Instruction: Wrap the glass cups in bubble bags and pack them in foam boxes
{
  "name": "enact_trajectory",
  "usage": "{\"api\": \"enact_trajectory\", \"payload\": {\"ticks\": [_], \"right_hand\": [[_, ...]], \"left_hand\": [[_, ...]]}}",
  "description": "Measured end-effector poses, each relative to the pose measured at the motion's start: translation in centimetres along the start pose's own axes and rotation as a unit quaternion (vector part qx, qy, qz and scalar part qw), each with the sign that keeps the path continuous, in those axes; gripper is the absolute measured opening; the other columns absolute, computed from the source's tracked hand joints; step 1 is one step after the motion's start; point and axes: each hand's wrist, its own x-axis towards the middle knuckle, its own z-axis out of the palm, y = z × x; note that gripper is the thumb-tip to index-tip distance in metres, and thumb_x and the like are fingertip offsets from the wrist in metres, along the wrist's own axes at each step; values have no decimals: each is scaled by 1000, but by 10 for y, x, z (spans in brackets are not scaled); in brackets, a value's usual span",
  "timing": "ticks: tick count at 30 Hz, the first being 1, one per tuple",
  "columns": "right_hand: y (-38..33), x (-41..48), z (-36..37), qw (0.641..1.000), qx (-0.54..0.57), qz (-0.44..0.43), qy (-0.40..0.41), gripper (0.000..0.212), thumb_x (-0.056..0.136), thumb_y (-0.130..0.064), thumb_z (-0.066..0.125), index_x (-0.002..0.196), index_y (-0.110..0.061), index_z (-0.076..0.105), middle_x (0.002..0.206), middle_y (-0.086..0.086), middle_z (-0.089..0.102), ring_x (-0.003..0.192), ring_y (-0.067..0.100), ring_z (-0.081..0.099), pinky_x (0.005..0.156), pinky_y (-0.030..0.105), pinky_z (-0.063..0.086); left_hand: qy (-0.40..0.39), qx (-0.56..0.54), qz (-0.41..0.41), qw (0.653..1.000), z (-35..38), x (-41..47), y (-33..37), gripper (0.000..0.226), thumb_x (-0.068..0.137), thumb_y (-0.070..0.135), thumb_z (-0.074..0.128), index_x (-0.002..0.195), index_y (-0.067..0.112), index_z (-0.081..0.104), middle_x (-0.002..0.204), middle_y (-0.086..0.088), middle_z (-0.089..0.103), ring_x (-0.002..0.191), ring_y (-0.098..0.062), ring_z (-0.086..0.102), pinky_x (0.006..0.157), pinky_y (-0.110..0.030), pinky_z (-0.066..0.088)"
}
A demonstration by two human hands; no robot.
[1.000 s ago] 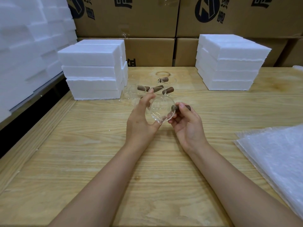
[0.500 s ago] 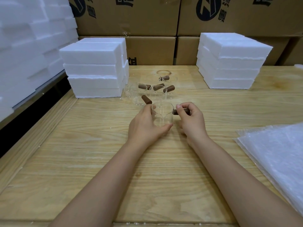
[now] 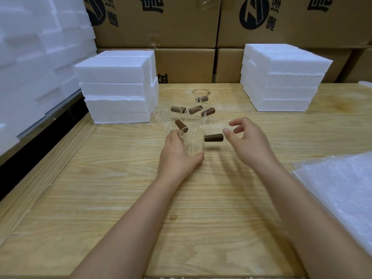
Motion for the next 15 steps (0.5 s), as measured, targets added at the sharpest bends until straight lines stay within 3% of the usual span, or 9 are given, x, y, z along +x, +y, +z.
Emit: {"api": "enact_trajectory", "payload": {"ticks": [4,8,10,12,15], "right_hand": [[-3,-8,-63,980,-197,-1,1,16,87,-46,59,89,-30,56,84,-6,59,79,19,55,63,30,40],[54,-7,-115,910,-390,138,29,36,82,-49,61,64,-21,50,70,9,58,74,33,58,74,43,51],[92,-3,-126,879,-429,208,-11,46,81,-42,67,52,-11,48,59,14,53,69,34,60,76,47,52],[116,-3,-125,852,-467,226,-69,50,83,-36,68,48,-8,45,52,9,48,62,29,57,70,39,50],[134,1,-122,844,-464,254,-87,46,86,-30,65,51,-7,47,53,7,49,62,27,56,69,36,50]], "left_hand": [[8,0,-12,1000,-3,0,2,84,69,31,76,139,18,31,126,-6,50,115,-25,50,100,-38,40],[19,10,-19,1000,-4,-1,3,91,71,34,75,144,19,23,132,-6,49,121,-26,48,104,-39,37],[30,23,-19,999,-4,-1,5,101,69,41,77,147,21,17,140,-4,43,128,-23,43,108,-39,31],[50,27,-12,998,-5,-3,8,109,67,56,75,150,24,11,146,-2,35,135,-19,35,111,-39,25],[106,-11,36,994,-7,-8,13,102,74,69,61,151,21,14,148,-2,31,138,-18,25,113,-34,17]]}}
